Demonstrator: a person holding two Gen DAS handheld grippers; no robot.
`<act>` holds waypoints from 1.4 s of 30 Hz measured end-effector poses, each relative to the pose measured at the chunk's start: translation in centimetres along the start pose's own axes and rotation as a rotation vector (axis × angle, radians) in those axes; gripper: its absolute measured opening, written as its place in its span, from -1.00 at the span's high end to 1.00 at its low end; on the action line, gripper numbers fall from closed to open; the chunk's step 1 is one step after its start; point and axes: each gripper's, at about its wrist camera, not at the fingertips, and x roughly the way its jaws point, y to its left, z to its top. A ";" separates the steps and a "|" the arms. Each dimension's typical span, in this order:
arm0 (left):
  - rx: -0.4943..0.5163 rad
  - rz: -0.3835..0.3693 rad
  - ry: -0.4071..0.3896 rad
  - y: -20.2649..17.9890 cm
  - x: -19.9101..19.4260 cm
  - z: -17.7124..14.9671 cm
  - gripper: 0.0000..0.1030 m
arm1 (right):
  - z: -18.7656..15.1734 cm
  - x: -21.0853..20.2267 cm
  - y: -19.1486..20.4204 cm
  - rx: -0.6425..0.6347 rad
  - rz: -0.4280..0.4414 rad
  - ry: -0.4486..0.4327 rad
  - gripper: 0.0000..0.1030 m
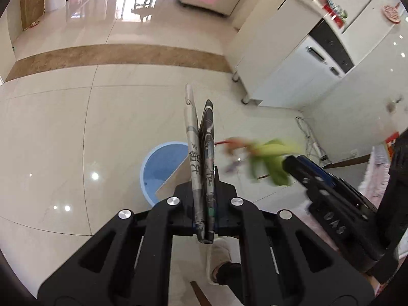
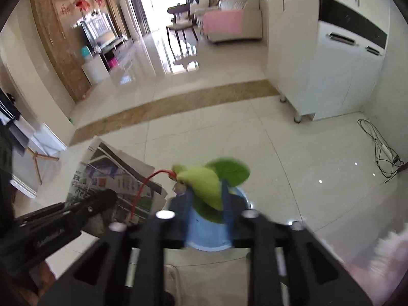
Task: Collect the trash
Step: 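Carry both items to the blue bin and open the right tool over it, then open the left tool to drop the newspaper into the blue bin, then grasp the brown cardboard box with the right tool while the left tool grasps the red wrapper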
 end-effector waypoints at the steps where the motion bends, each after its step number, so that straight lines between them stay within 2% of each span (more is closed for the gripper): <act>1: -0.002 0.002 0.006 -0.1 0.7 0.2 0.83 | 0.1 1.3 0.2 -0.008 -0.009 0.020 0.39; 6: 0.001 0.001 0.043 -0.1 3.7 0.8 0.82 | -0.1 3.3 0.1 -0.012 -0.034 0.040 0.18; 10: 0.002 -0.010 0.067 -0.7 5.1 0.8 0.82 | -0.7 3.9 -0.2 -0.015 -0.088 0.024 0.14; 16: 0.011 -0.023 0.069 -1.2 5.5 1.1 0.78 | -0.7 3.2 -1.6 0.024 -0.115 -0.026 0.08; 17: 0.007 -0.021 0.061 -1.4 5.2 1.2 0.71 | -0.6 2.7 -1.8 0.032 -0.114 -0.041 0.07; 19: 0.002 -0.024 0.049 -1.7 4.8 1.5 0.39 | -0.3 2.1 -2.3 0.038 -0.119 -0.060 0.07; 20: 0.000 -0.020 0.037 -1.8 4.4 1.6 -0.15 | -0.3 1.7 -2.4 0.040 -0.122 -0.071 0.09; 21: -0.003 0.003 0.011 -1.9 3.9 1.7 -0.23 | -0.2 1.2 -2.5 0.047 -0.132 -0.080 0.05; 25: 0.009 0.005 -0.028 -2.3 1.7 1.9 -0.23 | 0.1 -0.4 -3.0 0.062 -0.121 -0.103 0.04; 31: 0.047 -0.016 -0.083 -4.4 -2.9 1.4 -0.24 | -0.1 -5.2 -2.9 0.070 -0.105 -0.149 0.04; 36: 0.108 -0.077 -0.144 -7.8 -8.0 0.0 -0.26 | -1.5 -12.4 -3.6 0.109 -0.116 -0.238 0.01; 42: 0.242 -0.189 -0.207 -14.1 -14.6 -3.7 -0.31 | -5.4 -22.6 -6.0 0.170 -0.191 -0.355 -0.07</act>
